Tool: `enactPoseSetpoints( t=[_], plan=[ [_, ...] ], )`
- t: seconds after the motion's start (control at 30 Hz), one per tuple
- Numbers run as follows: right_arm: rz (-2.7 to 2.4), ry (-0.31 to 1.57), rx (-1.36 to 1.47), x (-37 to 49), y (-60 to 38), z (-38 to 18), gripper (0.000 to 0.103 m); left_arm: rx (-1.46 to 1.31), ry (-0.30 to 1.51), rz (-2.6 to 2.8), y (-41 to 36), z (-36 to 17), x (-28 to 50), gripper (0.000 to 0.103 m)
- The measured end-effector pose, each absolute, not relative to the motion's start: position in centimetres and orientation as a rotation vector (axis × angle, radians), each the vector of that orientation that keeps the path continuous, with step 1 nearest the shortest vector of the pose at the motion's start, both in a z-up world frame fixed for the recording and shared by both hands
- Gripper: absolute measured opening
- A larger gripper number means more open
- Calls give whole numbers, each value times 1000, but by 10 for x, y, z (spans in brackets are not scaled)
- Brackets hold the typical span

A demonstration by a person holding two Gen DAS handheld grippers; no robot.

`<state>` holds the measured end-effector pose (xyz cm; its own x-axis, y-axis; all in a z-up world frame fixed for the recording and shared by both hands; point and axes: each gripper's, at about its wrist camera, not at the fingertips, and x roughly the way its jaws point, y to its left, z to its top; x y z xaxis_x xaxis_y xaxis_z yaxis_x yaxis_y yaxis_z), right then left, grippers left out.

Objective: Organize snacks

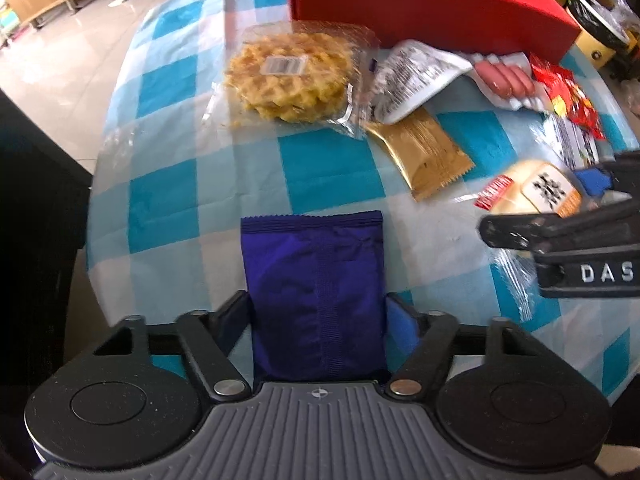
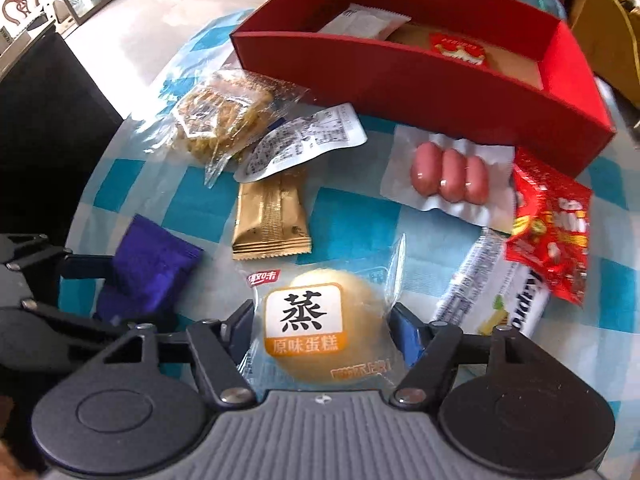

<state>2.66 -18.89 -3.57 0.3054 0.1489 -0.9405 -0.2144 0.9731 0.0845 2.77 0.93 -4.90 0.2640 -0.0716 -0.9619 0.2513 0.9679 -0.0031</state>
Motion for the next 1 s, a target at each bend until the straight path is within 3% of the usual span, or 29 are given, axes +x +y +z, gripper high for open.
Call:
enactPoseSetpoints(
  t=[1.0],
  plan=[
    [98, 1026, 10, 9, -228, 34, 59, 159, 1050, -189, -31, 19, 54, 75]
  ],
)
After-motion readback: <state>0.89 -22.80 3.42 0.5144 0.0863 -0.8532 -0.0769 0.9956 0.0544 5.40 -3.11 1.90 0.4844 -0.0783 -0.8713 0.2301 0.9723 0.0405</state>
